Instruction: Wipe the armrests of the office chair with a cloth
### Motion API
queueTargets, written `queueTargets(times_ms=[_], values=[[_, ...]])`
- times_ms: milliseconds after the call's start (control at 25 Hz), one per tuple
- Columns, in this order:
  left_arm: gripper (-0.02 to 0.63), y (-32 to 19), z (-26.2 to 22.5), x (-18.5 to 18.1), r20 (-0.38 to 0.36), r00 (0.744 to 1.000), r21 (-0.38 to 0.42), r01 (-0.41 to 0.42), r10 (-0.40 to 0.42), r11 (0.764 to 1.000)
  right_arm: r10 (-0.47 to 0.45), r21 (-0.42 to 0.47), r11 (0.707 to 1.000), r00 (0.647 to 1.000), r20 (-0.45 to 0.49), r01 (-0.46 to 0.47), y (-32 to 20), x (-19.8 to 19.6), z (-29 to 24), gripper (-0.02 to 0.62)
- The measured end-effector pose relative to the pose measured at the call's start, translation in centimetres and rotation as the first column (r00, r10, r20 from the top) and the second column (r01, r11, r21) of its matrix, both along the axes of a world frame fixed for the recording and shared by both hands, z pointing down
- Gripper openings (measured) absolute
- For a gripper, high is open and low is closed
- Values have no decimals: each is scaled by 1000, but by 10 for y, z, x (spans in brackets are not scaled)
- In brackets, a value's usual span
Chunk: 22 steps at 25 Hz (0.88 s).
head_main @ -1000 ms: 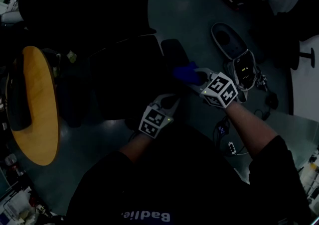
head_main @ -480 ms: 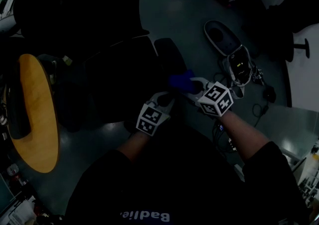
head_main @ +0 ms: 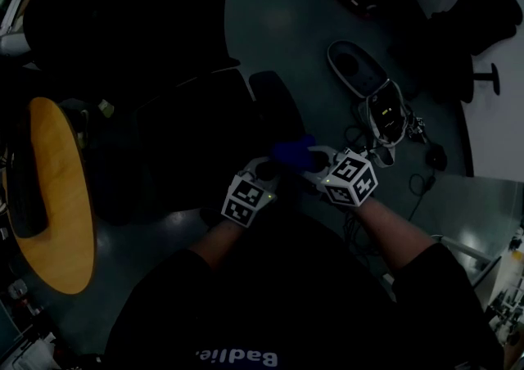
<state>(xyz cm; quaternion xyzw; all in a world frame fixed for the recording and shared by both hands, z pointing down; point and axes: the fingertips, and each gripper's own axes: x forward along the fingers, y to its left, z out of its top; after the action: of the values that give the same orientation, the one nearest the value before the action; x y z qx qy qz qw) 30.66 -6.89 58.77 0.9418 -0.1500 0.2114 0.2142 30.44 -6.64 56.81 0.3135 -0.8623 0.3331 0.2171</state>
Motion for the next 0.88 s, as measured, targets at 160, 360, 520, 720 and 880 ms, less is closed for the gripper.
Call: queueTargets(times_ms=[160, 360, 520, 720, 880], values=[[17, 2, 1, 0, 3, 1000, -2, -8, 8, 1000, -17, 16, 1000, 1000, -23, 17, -9, 10, -14, 129], [17, 2, 1, -2, -4, 1000, -1, -7, 7, 1000, -43, 108, 993, 997, -63, 50, -71, 25, -53, 129], [17, 3, 2, -2, -12, 1000, 1, -8, 8, 1000, -86, 188, 976, 990, -111, 106, -133, 24, -79, 129], [17, 3, 0, 3, -22, 1000, -4, 12, -12, 1000, -174, 223, 953, 972, -159, 207, -189, 3, -86, 129], [17, 3, -2, 5, -16, 1000, -3, 3, -3, 1000, -239, 213, 936, 951, -196, 279, -217, -21, -71, 129]])
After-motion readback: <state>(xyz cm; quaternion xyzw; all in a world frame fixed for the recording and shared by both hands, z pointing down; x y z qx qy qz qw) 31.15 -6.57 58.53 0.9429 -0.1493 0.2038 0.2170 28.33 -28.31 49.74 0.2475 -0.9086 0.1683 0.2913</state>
